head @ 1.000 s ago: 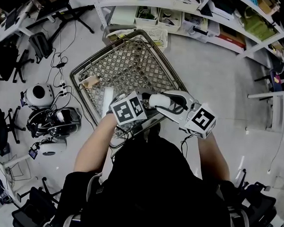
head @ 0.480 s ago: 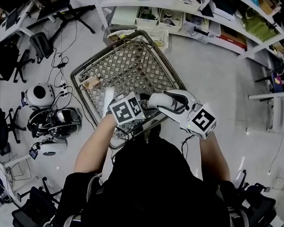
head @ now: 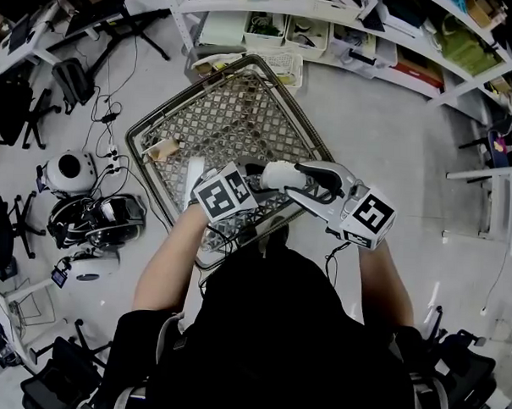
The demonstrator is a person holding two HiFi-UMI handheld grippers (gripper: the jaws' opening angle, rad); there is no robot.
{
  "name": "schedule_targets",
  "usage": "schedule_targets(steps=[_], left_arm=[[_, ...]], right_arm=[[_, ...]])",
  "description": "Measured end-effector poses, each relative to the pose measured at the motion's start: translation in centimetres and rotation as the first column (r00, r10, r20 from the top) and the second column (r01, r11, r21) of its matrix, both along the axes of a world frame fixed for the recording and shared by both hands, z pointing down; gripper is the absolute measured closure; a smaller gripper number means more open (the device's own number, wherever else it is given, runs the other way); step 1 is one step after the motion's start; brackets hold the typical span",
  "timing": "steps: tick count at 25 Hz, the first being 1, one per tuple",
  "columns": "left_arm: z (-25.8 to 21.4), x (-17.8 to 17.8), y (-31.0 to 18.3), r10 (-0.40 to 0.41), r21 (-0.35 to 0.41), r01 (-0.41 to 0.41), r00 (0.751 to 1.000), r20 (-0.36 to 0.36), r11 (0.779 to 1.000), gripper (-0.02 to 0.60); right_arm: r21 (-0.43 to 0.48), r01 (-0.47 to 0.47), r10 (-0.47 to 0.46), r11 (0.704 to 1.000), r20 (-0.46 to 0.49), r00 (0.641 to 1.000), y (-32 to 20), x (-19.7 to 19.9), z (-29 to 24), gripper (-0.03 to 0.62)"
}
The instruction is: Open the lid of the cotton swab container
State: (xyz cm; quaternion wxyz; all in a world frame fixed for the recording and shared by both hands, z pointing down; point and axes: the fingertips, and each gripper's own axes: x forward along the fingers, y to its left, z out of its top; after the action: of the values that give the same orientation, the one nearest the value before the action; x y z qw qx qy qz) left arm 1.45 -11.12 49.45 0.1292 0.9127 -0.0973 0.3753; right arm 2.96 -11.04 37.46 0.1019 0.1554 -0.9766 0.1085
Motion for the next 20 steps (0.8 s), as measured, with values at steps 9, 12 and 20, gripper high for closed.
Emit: schedule_targets(steps=[9, 12, 20], left_arm=[[-0.6, -0.9, -1.4, -0.078, 0.024, 0.079, 0.997, -0.016, 0.997, 0.383], [-0.6, -1.1, -1.7, -0.102, 0.029, 0.102, 0.995, -0.024, 0.994, 0.383], [-1.4, -1.4, -2.2, -0.15, 0.05, 0.152, 0.988, -0.042, 0.987, 0.384]], right_arm=[[-0.002, 0.009, -0.009, 1.0, 0.02, 1.0, 0.2, -0.4, -0.4, 0.453], [-0.003, 0.014, -0.014, 1.0, 0.018, 1.0, 0.5, -0.5, -0.3, 0.45], [-0.014, 0.03, -0.03, 0.999, 0.011, 0.999, 1.5, -0.7, -0.2, 0.441]])
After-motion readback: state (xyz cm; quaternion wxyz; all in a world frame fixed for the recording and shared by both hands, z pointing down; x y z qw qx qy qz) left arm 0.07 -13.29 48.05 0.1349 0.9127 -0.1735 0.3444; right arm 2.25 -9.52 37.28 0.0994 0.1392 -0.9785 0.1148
